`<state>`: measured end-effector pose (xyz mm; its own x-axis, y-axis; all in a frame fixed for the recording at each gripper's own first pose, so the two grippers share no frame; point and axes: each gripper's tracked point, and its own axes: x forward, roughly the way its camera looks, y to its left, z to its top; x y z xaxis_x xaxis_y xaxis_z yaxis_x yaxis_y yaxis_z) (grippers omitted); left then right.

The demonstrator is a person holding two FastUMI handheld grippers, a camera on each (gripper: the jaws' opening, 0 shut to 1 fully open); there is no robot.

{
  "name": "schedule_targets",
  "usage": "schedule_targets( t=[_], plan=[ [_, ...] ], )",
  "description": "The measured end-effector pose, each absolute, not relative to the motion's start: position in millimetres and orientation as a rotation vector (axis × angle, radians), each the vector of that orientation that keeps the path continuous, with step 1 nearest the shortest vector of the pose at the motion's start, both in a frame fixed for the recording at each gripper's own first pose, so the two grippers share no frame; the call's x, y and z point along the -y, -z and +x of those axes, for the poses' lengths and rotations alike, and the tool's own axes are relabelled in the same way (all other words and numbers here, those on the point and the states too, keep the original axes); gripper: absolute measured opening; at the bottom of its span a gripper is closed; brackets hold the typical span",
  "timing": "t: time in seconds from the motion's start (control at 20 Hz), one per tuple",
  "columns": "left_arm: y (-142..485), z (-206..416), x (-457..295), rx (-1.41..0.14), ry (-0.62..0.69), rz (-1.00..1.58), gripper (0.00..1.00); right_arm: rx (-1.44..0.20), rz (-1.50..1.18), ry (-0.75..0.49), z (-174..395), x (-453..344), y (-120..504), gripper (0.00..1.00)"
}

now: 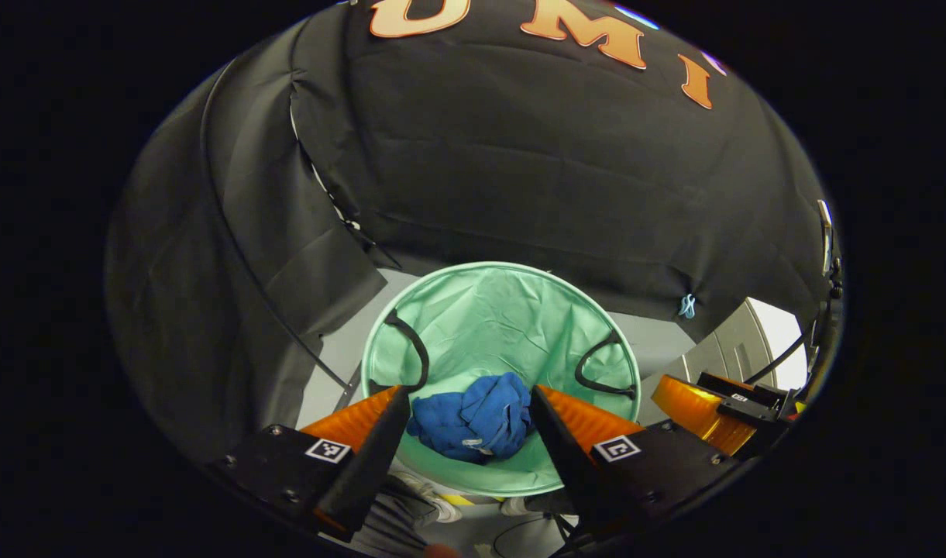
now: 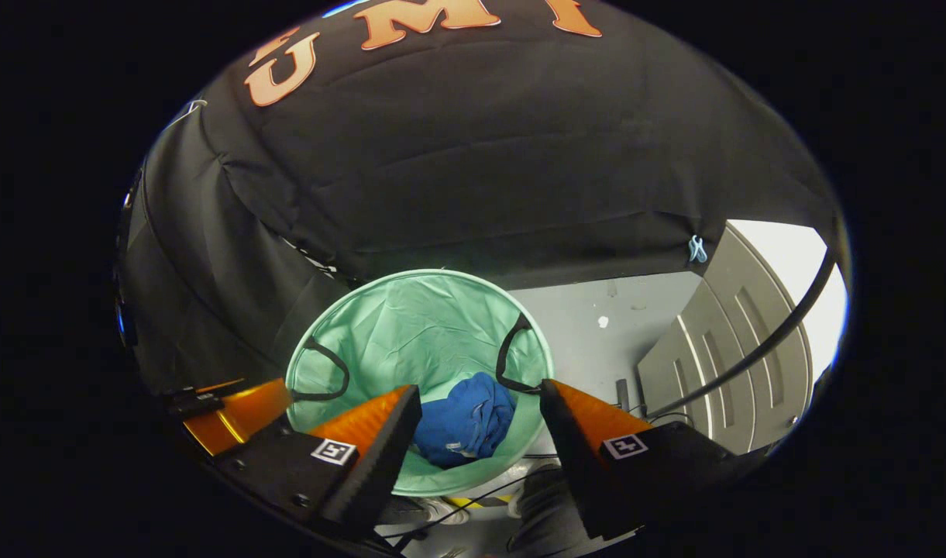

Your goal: Grasp the clothes on the hanger with both hands and then place them into the laundry hamper below.

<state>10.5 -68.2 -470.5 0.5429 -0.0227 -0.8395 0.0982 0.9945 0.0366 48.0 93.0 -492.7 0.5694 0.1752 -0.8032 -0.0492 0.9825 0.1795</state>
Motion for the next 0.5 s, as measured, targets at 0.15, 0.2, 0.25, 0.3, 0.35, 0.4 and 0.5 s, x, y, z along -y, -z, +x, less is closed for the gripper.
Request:
schedule_targets(
  t=[0.15, 0.2, 0.25, 0.3, 0.35, 0.4, 0.5],
  plan=[
    [454.1, 8.0, 66.4, -0.960, 0.051, 0.065, 0.97, -0.932, 0.142, -0.126, 45.2, -89.3, 481.3, 0.99],
    [449.6, 6.6, 66.4, -0.948, 0.040, 0.049, 0.96, -0.922, 0.147, -0.127, 43.6, -89.1, 475.7, 0.99],
    [446.5, 3.7, 68.3, -0.943, 0.039, 0.035, 0.97, -0.915, 0.150, -0.128, 42.8, -88.2, 470.7, 0.99],
    [443.3, -0.3, 69.8, -0.942, 0.041, 0.026, 0.97, -0.909, 0.152, -0.129, 41.3, -88.3, 466.6, 0.99],
    [437.6, -3.7, 69.9, -0.930, 0.039, 0.019, 0.97, -0.900, 0.155, -0.134, 39.9, -88.8, 460.4, 0.99],
    [430.8, -4.4, 68.5, -0.915, 0.038, 0.015, 0.97, -0.889, 0.153, -0.141, 39.1, -89.4, 456.6, 0.99],
    [418.6, -8.3, 68.6, -0.897, 0.043, -0.001, 0.97, -0.883, 0.143, -0.153, 36.2, -87.6, 449.8, 0.98]
  ],
)
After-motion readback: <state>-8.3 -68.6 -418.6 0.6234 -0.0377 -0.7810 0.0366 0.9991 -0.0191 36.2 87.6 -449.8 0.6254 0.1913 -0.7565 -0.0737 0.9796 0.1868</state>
